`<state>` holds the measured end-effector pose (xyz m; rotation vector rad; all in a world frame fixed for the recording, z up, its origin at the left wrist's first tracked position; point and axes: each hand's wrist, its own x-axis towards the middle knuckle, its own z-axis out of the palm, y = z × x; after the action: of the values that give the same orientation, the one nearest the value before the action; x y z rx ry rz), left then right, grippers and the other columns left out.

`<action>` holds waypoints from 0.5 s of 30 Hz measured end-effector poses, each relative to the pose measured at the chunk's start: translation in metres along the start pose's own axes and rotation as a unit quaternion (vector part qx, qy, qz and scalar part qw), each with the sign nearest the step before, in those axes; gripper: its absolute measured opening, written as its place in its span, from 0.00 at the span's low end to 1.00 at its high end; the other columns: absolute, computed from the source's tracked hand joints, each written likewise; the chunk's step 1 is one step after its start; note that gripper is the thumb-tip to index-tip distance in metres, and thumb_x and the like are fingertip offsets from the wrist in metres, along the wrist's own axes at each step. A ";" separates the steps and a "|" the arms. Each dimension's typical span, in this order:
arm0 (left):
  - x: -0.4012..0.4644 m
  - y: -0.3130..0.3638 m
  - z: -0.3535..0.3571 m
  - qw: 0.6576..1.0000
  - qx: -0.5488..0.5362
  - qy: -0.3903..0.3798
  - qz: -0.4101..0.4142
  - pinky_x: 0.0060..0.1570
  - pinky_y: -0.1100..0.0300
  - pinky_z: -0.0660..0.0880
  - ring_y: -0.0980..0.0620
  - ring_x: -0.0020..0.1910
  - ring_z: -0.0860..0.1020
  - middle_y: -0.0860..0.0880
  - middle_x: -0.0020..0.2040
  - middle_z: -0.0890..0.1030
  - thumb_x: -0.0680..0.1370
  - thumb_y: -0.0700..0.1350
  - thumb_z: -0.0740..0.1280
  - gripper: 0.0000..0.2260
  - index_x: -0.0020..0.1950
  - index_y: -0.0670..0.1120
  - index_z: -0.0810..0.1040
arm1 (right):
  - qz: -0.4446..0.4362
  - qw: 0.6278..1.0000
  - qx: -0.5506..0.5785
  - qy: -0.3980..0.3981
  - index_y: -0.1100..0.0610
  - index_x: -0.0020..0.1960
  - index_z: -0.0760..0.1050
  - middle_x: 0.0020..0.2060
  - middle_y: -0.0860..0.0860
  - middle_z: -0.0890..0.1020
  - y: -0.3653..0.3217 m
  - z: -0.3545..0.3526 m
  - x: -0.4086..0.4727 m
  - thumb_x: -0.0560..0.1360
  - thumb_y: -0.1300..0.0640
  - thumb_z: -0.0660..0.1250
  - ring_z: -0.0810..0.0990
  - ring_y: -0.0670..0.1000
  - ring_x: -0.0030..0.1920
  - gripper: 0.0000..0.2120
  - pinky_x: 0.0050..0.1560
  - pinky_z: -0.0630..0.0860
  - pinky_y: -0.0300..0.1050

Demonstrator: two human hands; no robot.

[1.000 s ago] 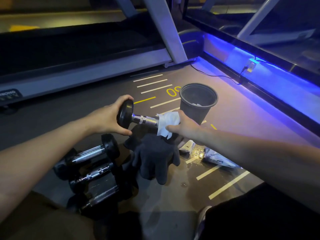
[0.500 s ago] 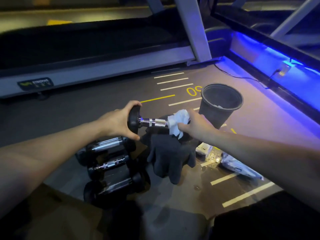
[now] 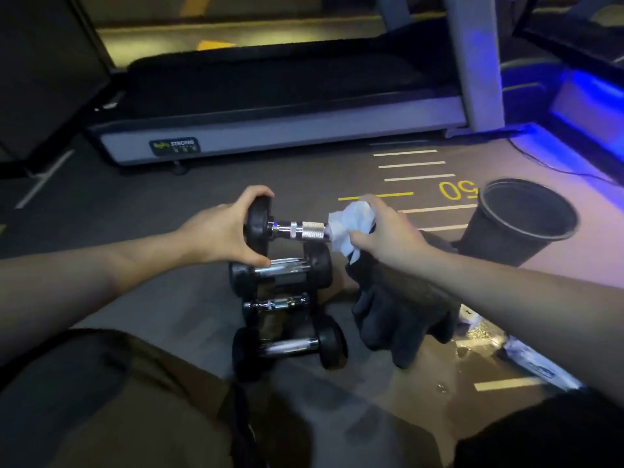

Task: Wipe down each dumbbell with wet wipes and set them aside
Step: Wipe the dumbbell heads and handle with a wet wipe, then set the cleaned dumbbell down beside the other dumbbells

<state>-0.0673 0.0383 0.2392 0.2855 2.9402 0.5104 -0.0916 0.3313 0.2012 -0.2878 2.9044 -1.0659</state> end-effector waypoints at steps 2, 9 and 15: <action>-0.015 -0.018 0.003 1.000 -0.012 0.004 -0.010 0.51 0.52 0.75 0.46 0.51 0.79 0.52 0.56 0.80 0.58 0.63 0.81 0.47 0.69 0.65 0.57 | -0.004 1.000 0.009 -0.024 0.49 0.66 0.67 0.48 0.52 0.81 -0.011 0.015 0.001 0.72 0.51 0.68 0.77 0.57 0.49 0.24 0.40 0.69 0.47; -0.053 -0.070 0.066 0.992 -0.115 -0.007 -0.045 0.51 0.57 0.74 0.52 0.53 0.80 0.57 0.57 0.79 0.60 0.57 0.83 0.47 0.70 0.66 0.58 | 0.034 0.992 -0.011 -0.122 0.45 0.70 0.63 0.49 0.54 0.80 -0.014 0.077 -0.008 0.71 0.50 0.68 0.78 0.56 0.48 0.30 0.39 0.74 0.46; -0.057 -0.092 0.135 0.977 -0.201 -0.028 -0.069 0.53 0.61 0.72 0.54 0.58 0.78 0.58 0.58 0.77 0.62 0.52 0.84 0.48 0.72 0.66 0.58 | 0.080 0.978 -0.039 -0.188 0.47 0.72 0.60 0.49 0.58 0.79 0.008 0.111 -0.010 0.72 0.52 0.68 0.79 0.57 0.48 0.32 0.41 0.74 0.46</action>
<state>-0.0037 -0.0155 0.0877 0.0464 2.6927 1.0324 -0.0727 0.2679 0.1109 -0.2229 2.5818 -0.7776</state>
